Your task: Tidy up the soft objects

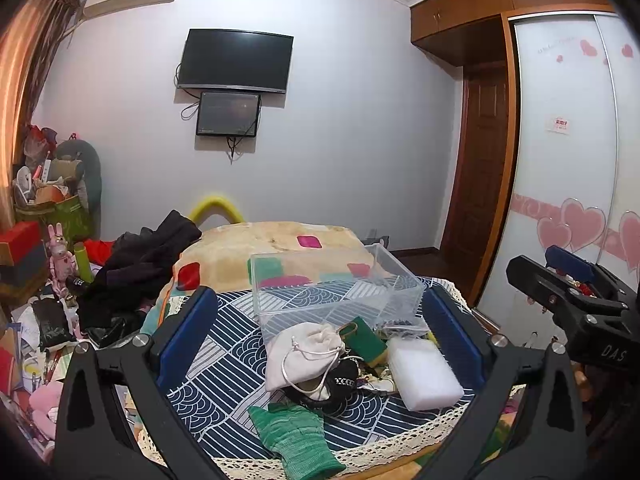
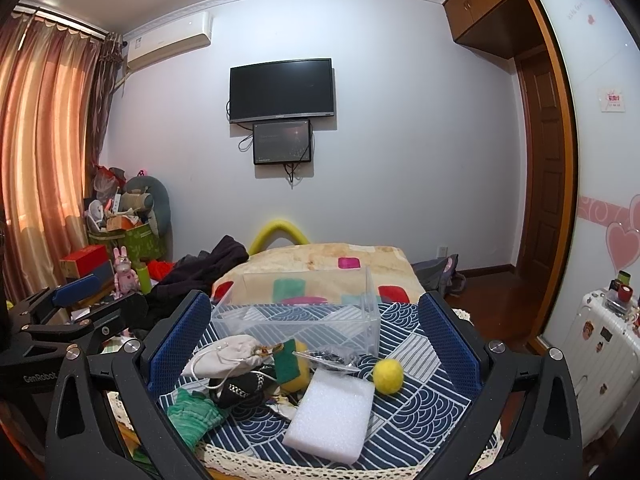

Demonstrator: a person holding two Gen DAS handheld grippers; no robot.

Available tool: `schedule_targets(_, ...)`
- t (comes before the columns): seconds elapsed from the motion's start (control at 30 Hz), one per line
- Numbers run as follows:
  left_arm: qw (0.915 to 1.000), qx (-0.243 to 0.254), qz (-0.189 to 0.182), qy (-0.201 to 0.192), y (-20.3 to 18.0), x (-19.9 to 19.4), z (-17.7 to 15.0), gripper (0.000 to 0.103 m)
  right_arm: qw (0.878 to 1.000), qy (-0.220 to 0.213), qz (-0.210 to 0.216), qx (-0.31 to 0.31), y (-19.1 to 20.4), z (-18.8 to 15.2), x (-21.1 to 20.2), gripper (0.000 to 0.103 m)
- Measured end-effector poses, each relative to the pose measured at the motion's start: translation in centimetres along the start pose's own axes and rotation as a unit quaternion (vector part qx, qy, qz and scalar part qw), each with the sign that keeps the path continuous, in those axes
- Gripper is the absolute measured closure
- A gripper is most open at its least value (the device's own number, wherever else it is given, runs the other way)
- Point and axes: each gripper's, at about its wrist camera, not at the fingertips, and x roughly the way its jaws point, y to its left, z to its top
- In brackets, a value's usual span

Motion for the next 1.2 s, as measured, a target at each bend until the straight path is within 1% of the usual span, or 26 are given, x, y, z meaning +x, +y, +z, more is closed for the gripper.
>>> schedule_targets(0.37, 1.0, 0.003, -0.002, 0.0, 0.0, 0.0, 0.0, 0.0, 1.0, 0.003, 0.004, 0.005, 0.0, -0.2, 0.3, 0.0)
schedule_targets(0.47, 1.0, 0.005, 0.006, -0.003, -0.1, 0.3, -0.2, 0.0, 1.0, 0.008, 0.007, 0.007, -0.1, -0.4, 0.6, 0.0)
schedule_targets(0.53, 1.0, 0.007, 0.002, 0.004, 0.0, 0.8, -0.4, 0.0, 1.0, 0.01, 0.008, 0.008, -0.2, -0.6, 0.9, 0.0)
schedule_targets(0.63, 0.9997, 0.0, -0.002, 0.025, 0.5, 2.0, -1.1, 0.0, 1.0, 0.017, 0.002, 0.011, -0.6, -1.3, 1.5, 0.0)
schedule_targets(0.73, 0.9978, -0.009, -0.005, 0.065, 1.3, 3.8, -2.6, 0.0, 0.999, 0.034, 0.004, 0.017, -1.0, -2.0, 2.4, 0.0)
schedule_targets(0.8, 0.9951, -0.012, 0.005, 0.098, 1.9, 5.3, -4.0, 0.0, 0.998, 0.056, 0.015, 0.021, -1.5, -2.8, 3.3, 0.0)
schedule_targets(0.83, 0.9934, -0.014, 0.008, 0.114, 2.1, 6.0, -4.6, 0.0, 0.997, 0.076, 0.019, 0.025, -1.7, -3.5, 4.1, 0.0)
schedule_targets(0.9, 0.9888, -0.024, 0.009, 0.147, 2.5, 7.2, -6.0, 0.0, 0.994, 0.105, 0.021, 0.036, -2.4, -4.7, 5.2, 0.0)
schedule_targets(0.97, 0.9854, -0.031, 0.008, 0.167, 2.9, 7.9, -7.0, 0.0, 0.99, 0.133, 0.021, 0.049, -3.1, -5.9, 6.3, 0.0)
schedule_targets(1.1, 0.9808, -0.027, 0.009, 0.193, 2.9, 9.0, -9.1, 0.0, 0.981, 0.181, 0.013, 0.072, -4.0, -7.7, 8.2, 0.0)
schedule_targets(1.13, 0.9786, -0.027, 0.011, 0.203, 3.0, 9.3, -9.6, 0.002, 0.978, 0.192, 0.015, 0.079, -4.2, -8.1, 8.7, 0.0)
schedule_targets(1.17, 0.9763, -0.029, 0.012, 0.214, 3.3, 9.7, -10.2, 0.009, 0.974, 0.205, 0.02, 0.089, -4.5, -8.5, 9.1, 0.0)
schedule_targets(1.2, 0.9735, -0.03, 0.012, 0.226, 3.4, 10.0, -10.7, 0.013, 0.971, 0.216, 0.025, 0.098, -4.6, -8.9, 9.4, 0.0)
